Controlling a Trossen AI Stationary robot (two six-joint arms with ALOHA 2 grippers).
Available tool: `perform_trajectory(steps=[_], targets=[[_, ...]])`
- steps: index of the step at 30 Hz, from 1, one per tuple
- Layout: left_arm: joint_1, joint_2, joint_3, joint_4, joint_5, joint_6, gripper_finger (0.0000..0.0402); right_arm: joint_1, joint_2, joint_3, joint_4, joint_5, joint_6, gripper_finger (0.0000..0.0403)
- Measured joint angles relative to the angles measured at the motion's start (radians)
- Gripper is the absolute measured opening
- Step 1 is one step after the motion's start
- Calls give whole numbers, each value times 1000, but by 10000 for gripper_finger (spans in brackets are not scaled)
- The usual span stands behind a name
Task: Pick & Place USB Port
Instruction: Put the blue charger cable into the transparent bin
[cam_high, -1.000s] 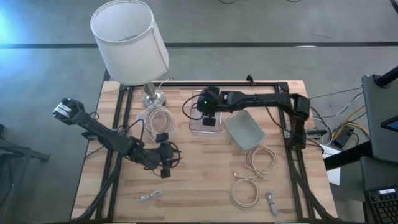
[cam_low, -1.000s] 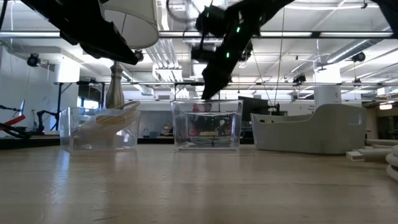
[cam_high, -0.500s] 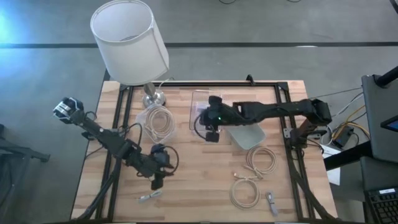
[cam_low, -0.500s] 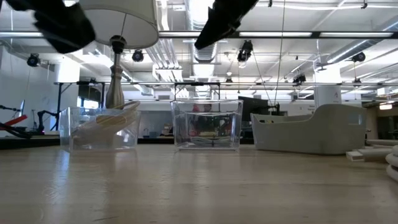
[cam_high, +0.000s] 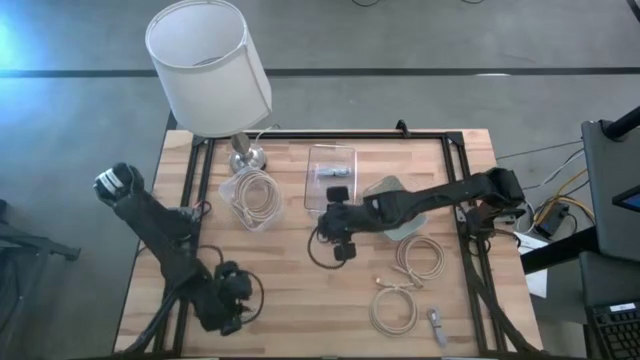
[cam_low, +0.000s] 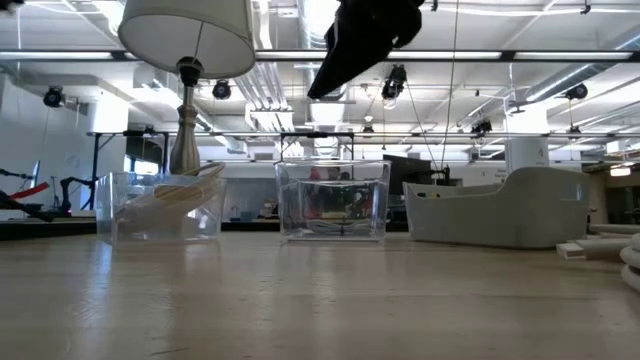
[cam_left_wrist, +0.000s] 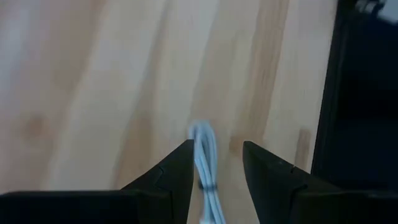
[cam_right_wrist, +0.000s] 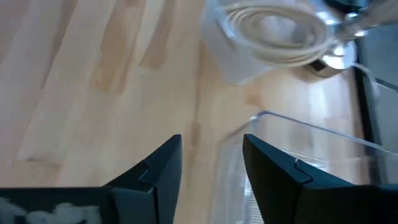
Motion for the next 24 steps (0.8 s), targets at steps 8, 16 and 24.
perform_trajectory(steps=[8, 16, 24], targets=[[-22, 136, 1, 22, 171, -154, 140, 17, 66, 0, 11, 0, -27, 193], [-22, 239, 14, 61, 225, -148, 140, 16, 86, 0, 28, 0, -51, 196], [-13, 228, 17, 45, 102, 41, 93, 16, 84, 6, 95, -59, -54, 194]])
